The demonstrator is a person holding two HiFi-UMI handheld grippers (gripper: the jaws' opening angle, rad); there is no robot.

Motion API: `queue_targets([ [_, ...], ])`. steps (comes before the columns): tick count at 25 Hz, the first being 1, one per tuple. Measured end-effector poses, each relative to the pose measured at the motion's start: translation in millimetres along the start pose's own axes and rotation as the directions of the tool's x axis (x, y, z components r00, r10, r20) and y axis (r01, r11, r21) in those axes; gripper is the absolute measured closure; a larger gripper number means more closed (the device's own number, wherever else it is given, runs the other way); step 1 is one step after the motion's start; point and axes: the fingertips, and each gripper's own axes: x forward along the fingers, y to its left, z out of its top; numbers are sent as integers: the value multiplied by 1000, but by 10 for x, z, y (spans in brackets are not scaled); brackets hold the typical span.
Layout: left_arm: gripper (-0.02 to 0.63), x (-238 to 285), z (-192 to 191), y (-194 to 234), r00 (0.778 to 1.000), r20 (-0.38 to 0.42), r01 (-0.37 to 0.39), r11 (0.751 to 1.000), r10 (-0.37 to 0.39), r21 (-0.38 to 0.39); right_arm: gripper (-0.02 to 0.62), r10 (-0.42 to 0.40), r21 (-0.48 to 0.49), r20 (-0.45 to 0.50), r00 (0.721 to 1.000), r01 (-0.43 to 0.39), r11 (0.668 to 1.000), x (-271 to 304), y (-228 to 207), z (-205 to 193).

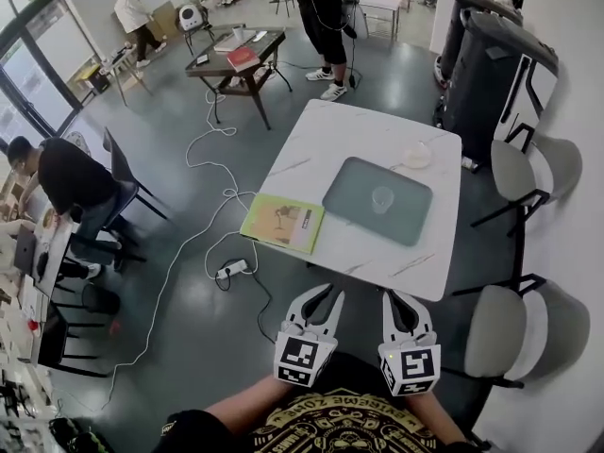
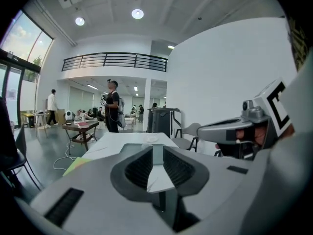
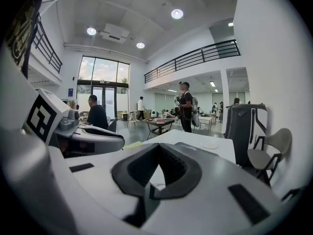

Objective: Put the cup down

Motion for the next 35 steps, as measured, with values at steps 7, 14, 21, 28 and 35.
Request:
queue_targets([
  [7, 534, -426, -135, -528, 997, -11, -70, 997, 70, -7, 589, 84, -51, 28, 996, -83, 995, -560, 22, -109],
  [14, 534, -838, -171, -784, 991, -12, -131, 991, 131, 23, 589, 162, -108, 64, 985, -154, 982, -841, 151, -97],
  [21, 534, -1141, -413, -853, 988, -18, -151, 988, 151, 10, 589, 166, -124, 51, 985, -158, 980, -1148, 353, -266],
  [28, 534, -1619, -513, -732, 985, 6, -172, 985, 172, -11, 589, 172, -133, 6, 985, -170, 976, -1394, 818, -403],
  [35, 534, -1929, -565, -576, 988, 25, -152, 988, 152, -11, 591, 198, -154, -13, 980, -198, 968, -1512, 1353, -424],
])
